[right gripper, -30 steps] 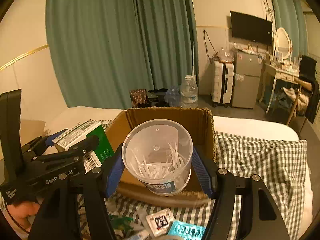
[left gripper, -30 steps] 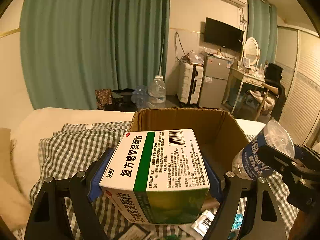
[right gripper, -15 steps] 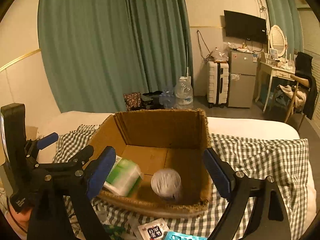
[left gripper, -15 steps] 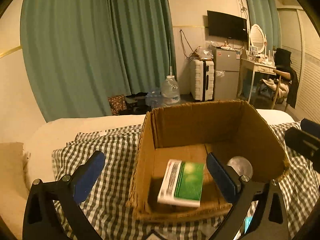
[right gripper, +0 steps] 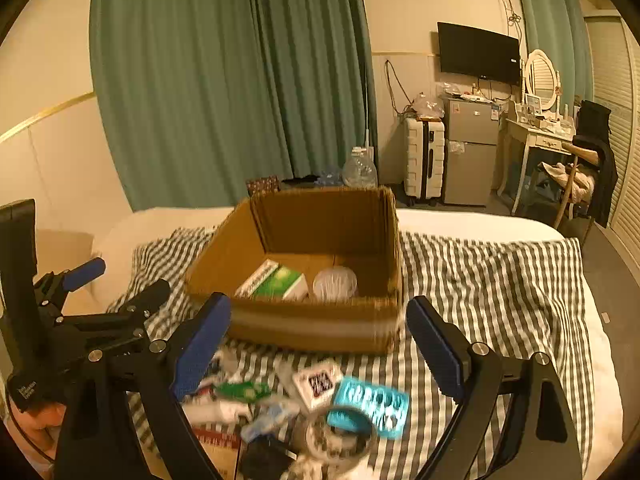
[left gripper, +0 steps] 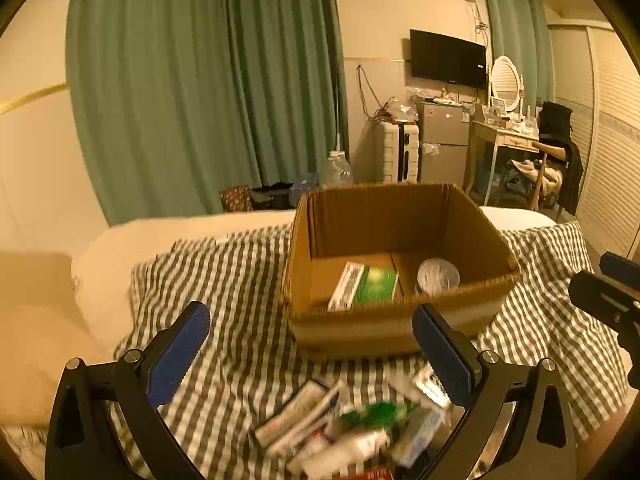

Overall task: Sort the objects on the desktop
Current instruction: 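Grasp the white packet with the left gripper while the right grasps the tape roll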

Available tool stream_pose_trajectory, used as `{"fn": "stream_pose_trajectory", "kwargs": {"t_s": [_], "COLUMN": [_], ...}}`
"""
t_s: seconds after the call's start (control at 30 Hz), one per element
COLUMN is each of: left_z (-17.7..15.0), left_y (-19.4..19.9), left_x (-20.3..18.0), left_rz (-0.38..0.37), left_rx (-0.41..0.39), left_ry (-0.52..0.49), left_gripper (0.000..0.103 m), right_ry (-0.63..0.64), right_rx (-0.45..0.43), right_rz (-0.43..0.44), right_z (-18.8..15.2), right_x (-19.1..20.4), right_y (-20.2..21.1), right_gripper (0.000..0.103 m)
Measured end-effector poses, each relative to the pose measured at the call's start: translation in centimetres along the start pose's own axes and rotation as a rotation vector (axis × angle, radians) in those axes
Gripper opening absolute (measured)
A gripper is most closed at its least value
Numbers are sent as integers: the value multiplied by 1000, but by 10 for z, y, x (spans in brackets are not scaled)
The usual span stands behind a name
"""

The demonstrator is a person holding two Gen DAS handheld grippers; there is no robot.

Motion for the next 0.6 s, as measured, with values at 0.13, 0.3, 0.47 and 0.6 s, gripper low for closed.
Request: {"fn": "stream_pose_trajectory", "kwargs": {"t_s": [0.13, 0.3, 0.47, 0.6], "left_z": [-36, -77, -110, -125], "left_y": [1, -8, -30, -49], "left_x": [5, 7, 6, 5], "left_rz": [-28, -61, -108, -116], "left_rx": [39, 51, 80, 91], "left_ry": [55, 122, 167, 174], "left_gripper": [103, 103, 103, 103], "right_ry": [-1, -22, -49, -47], "right_rx": [38, 98, 168, 234], "right_rz": [-6, -18, -41, -78], "right_z": [-34, -83, -122, -145], "right_x": [5, 5, -6, -15], "right_y": [-1, -20, -44, -71], "right_gripper": [90, 90, 90, 90]}}
Point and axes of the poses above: each gripper's, at about its wrist camera, not at the fingertips, and y roughly against the way its jaws point, x to its left, z to its top, the point moved 10 cm from there along -y, roughly the way its jaws point, and after that the axes turned 3 degrees about y, right-handed, at the moved point
